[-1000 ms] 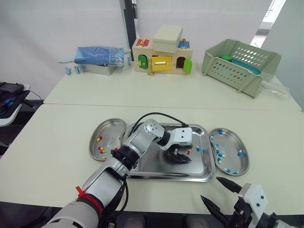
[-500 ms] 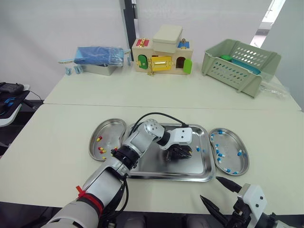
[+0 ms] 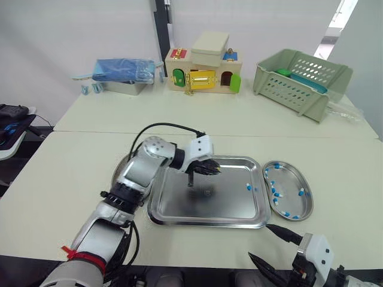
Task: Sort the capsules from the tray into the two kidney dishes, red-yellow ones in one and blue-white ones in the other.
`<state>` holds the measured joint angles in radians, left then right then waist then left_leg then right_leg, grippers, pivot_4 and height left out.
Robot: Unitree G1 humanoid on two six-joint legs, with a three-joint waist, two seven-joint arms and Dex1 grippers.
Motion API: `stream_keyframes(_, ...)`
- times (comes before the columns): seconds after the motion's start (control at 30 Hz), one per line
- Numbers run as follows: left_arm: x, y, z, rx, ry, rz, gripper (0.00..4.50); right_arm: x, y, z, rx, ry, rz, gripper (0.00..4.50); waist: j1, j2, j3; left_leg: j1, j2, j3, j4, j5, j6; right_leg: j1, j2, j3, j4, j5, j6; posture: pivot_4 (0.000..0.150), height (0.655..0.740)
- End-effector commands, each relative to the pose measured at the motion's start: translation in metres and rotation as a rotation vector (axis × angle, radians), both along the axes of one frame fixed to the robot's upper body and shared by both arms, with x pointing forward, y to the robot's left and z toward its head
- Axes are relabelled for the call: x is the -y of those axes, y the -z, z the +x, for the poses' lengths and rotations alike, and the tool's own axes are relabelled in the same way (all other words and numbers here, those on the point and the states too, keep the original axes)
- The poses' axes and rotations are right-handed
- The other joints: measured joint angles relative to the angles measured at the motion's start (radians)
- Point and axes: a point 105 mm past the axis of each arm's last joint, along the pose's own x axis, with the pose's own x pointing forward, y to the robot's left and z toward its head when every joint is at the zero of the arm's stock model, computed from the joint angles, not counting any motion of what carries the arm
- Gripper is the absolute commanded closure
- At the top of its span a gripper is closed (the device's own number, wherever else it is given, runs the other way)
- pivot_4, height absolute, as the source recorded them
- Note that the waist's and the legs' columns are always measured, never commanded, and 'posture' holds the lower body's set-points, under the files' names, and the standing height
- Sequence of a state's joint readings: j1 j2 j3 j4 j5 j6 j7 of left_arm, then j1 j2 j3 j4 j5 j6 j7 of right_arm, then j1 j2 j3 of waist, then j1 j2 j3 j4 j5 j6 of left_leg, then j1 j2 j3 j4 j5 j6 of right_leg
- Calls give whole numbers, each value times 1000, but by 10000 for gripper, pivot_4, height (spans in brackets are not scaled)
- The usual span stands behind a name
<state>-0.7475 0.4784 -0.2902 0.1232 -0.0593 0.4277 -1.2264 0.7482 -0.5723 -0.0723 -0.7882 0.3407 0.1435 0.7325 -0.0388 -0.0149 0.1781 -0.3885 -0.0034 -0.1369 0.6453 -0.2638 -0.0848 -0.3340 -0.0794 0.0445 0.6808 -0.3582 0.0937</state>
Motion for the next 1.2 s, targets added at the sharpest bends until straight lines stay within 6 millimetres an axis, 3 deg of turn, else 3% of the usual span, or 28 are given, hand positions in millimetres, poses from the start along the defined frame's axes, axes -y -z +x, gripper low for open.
stream_keyframes(0.03, -36, -29, 1, 54, -137, -49, 41624, 0, -12, 1, 33, -73, 9, 0, -4, 0, 0, 0, 0, 0, 0, 0, 0, 0, 0, 0, 0, 0, 0, 1500, 7400)
stream_keyframes(0.13, -62, -33, -5, 37, -237, -61, 41624, 3, -15, 4, 41, -105, 6, 0, -2, 0, 0, 0, 0, -1, 0, 0, 0, 0, 0, 0, 0, 0, 0, 1500, 7400)
stream_keyframes(0.23, -103, -34, -11, 27, -395, -58, 41624, 4, -18, 12, 51, -142, 5, 0, -7, 0, 0, 1, 1, 0, 0, 0, 0, 0, 0, 0, 0, 0, 0, 1500, 7400)
stream_keyframes(0.47, -157, -21, -17, 4, -614, -38, 41624, 4, -18, 22, 55, -177, 4, 0, 4, 0, 0, 1, 1, 0, 0, 0, 0, 0, 0, 0, 0, 0, 0, 1500, 7400)
stream_keyframes(0.57, -167, -11, -19, -19, -655, -32, 41624, 4, -18, 24, 57, -190, 1, 0, 7, 0, 0, 1, 1, 0, 0, 0, 0, 0, 0, 0, 0, 0, 0, 1500, 7400)
stream_keyframes(0.83, -166, 7, -16, -53, -666, -27, 41624, 2, -18, 26, 58, -192, 3, 0, 6, -1, 0, 1, 1, 0, 0, 0, 0, 0, 0, 0, 0, 0, 0, 1500, 7400)
stream_keyframes(1.2, -169, 11, -13, -60, -668, -17, 7131, 4, -19, 26, 60, -164, -4, 0, 6, -1, 0, 1, 1, 0, 0, 0, 0, 0, 0, 0, 0, 0, 0, 1500, 7400)
